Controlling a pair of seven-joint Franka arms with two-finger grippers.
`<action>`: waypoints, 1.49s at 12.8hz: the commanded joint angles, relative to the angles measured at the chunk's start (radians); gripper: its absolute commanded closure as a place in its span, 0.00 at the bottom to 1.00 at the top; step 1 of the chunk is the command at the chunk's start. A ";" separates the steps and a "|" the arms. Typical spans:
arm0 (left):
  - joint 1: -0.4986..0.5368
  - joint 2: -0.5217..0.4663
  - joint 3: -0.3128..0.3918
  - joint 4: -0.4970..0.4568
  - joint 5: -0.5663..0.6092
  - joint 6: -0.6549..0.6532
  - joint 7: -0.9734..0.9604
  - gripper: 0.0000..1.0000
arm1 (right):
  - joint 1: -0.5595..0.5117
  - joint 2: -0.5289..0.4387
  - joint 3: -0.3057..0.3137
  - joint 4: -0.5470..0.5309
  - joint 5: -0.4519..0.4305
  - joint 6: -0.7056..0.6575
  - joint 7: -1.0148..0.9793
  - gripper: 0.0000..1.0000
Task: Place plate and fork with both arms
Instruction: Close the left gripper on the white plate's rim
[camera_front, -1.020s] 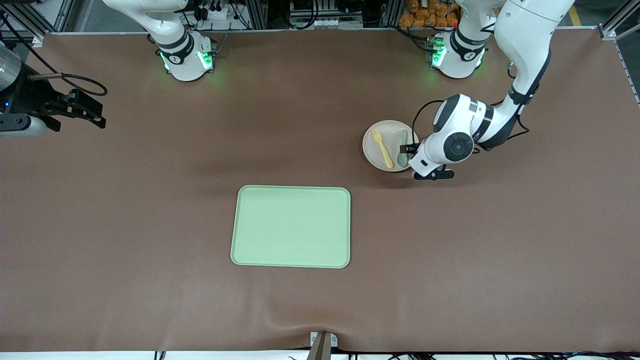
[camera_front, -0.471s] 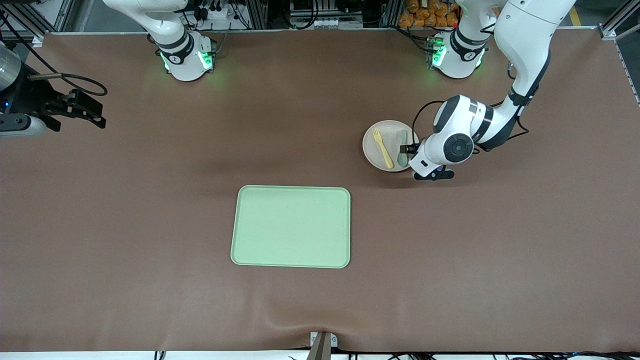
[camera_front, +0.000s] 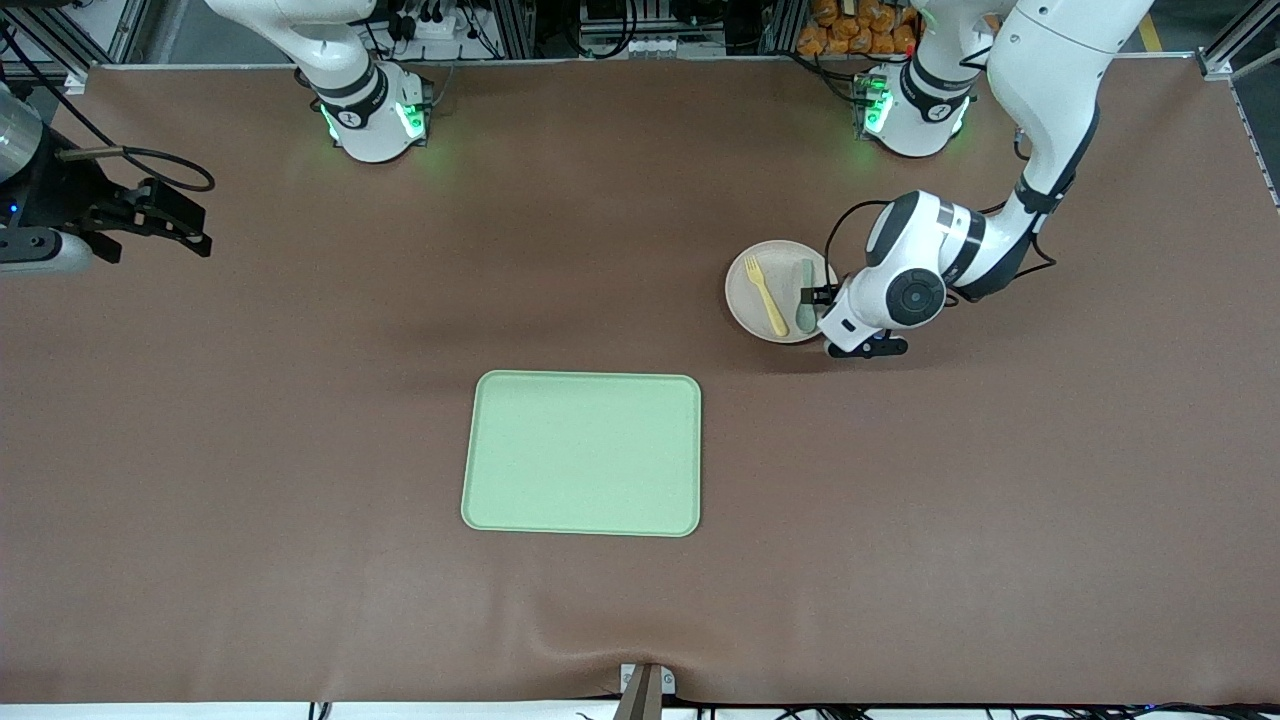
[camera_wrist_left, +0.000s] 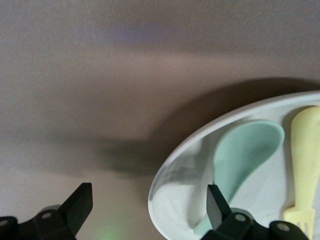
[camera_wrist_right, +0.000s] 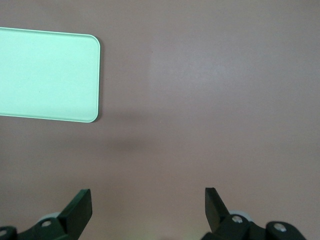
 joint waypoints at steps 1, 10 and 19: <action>0.006 -0.012 -0.004 -0.031 0.009 0.006 -0.024 0.00 | 0.006 -0.011 -0.004 -0.002 0.003 -0.006 -0.005 0.00; -0.002 -0.021 -0.004 -0.051 0.011 -0.028 -0.040 0.00 | 0.006 -0.011 -0.004 -0.002 0.003 -0.006 -0.005 0.00; -0.014 -0.018 -0.004 -0.036 0.015 -0.027 -0.101 1.00 | 0.006 -0.011 -0.004 -0.002 0.003 -0.006 -0.005 0.00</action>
